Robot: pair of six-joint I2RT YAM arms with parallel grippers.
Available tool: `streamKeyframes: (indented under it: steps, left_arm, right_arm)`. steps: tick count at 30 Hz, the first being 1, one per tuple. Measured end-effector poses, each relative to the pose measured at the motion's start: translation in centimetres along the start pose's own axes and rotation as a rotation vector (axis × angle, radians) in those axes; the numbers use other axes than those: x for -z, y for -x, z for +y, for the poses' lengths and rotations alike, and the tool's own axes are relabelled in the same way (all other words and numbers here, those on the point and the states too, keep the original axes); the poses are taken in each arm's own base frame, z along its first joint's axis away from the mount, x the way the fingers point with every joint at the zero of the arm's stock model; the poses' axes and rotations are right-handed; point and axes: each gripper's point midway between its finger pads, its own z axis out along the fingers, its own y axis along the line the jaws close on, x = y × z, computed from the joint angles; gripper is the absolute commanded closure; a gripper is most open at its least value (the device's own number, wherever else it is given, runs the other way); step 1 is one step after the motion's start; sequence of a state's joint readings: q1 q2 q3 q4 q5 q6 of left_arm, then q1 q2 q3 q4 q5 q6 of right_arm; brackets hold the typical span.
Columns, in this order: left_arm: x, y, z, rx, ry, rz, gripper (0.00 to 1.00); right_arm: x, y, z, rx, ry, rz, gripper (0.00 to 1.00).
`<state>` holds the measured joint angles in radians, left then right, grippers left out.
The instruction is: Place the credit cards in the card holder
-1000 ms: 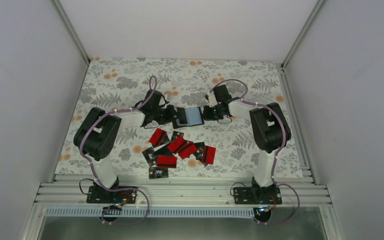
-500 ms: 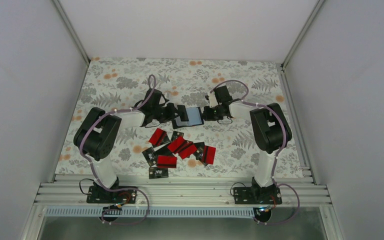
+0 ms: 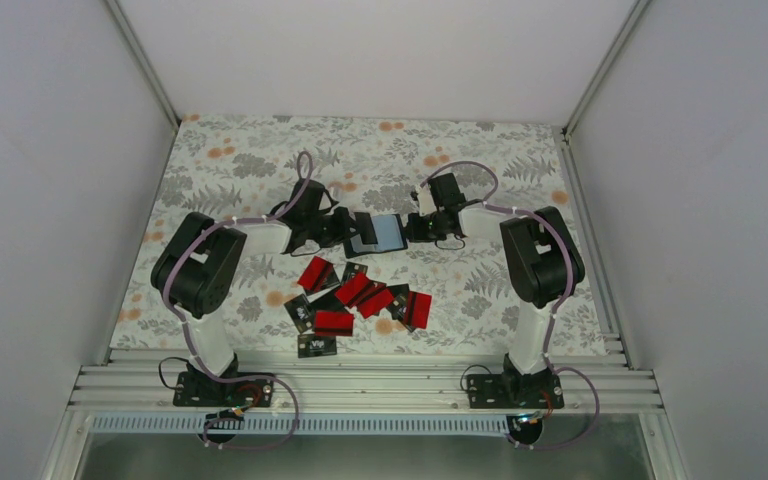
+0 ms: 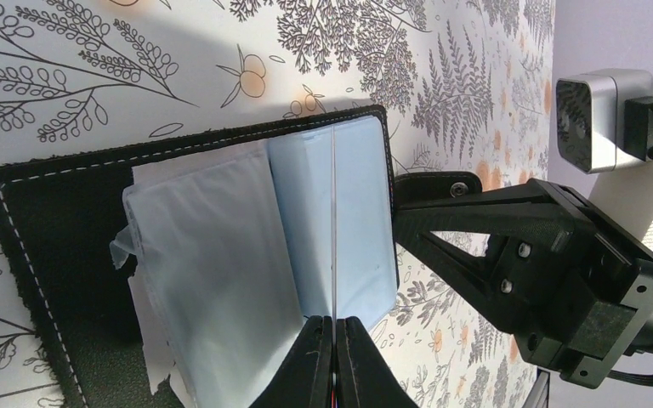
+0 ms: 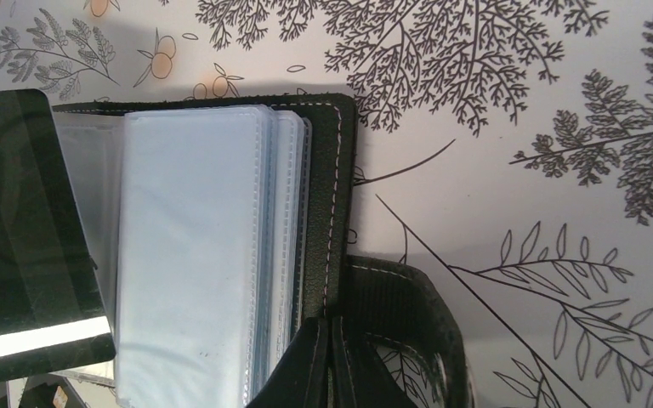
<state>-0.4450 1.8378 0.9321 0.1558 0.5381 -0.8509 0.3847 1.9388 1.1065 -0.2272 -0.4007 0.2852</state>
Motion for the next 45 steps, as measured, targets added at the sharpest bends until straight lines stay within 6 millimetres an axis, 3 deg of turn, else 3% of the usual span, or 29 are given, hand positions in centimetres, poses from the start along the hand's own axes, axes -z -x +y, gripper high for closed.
streamKeyframes:
  steps: [45]
  left_arm:
    - [-0.6,-0.7,1.8,0.065,0.043,-0.002,0.98]
  right_arm:
    - [0.1,-1.0,0.4,-0.026,0.033,0.005,0.96]
